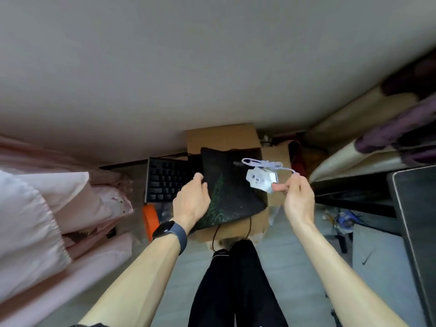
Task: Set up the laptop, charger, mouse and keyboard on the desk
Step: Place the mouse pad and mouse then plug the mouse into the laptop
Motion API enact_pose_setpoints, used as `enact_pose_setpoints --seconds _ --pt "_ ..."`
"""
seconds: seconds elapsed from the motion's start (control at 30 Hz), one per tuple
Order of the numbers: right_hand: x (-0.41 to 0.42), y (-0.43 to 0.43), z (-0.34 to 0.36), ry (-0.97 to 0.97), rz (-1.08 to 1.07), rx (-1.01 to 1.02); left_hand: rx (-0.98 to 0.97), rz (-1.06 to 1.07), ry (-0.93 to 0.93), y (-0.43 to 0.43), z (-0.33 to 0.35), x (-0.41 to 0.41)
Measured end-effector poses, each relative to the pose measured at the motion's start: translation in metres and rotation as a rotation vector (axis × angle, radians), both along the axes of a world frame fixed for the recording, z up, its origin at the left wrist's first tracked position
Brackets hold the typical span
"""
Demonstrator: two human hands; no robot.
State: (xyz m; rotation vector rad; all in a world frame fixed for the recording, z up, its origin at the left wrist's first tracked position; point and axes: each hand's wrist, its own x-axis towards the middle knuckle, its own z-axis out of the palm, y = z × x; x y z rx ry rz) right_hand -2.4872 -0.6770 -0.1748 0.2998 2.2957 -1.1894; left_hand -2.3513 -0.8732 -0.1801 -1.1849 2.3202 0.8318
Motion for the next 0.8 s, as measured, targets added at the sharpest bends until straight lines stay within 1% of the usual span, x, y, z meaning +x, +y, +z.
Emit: enact_pose_setpoints --seconds 0.1,0.17,0.27,0.33,0.4,0.5,0.57,0.6,0.7,0.8 --pt "0.006 0.048 0.073 0.084 -0.130 -0.123 -0.009 -0.051 0.136 0.015 0.064 -0.007" --pt "0.014 0.069 0.118 0.146 -0.191 -0.139 -0.003 -0.088 0.215 0.023 0.101 -0.013" --pt "0.039 0.098 0.185 0.215 -0.285 -0.141 -0.008 -0.241 0.330 0.045 0.165 -0.021" --pt "0.057 0.122 0.221 0.227 -0.397 -0.196 0.001 -0.347 0.426 0.068 0.206 -0.026" --pt "0.074 0.149 0.244 0.248 -0.473 -0.194 0.015 -0.429 0.527 0.091 0.239 -0.032" --pt "0.107 0.206 0.273 0.273 -0.584 -0.129 0.076 -0.636 0.658 0.139 0.287 -0.042" --pt "0.135 0.247 0.288 0.299 -0.705 -0.156 0.136 -0.792 0.699 0.182 0.315 -0.048" --pt "0.148 0.264 0.290 0.305 -0.762 -0.179 0.156 -0.837 0.716 0.201 0.325 -0.051" --pt "0.204 0.318 0.298 0.332 -0.930 -0.214 0.214 -0.968 0.760 0.275 0.352 -0.047" --pt "0.271 0.371 0.290 0.306 -1.025 -0.197 0.311 -1.035 0.751 0.360 0.378 -0.025"
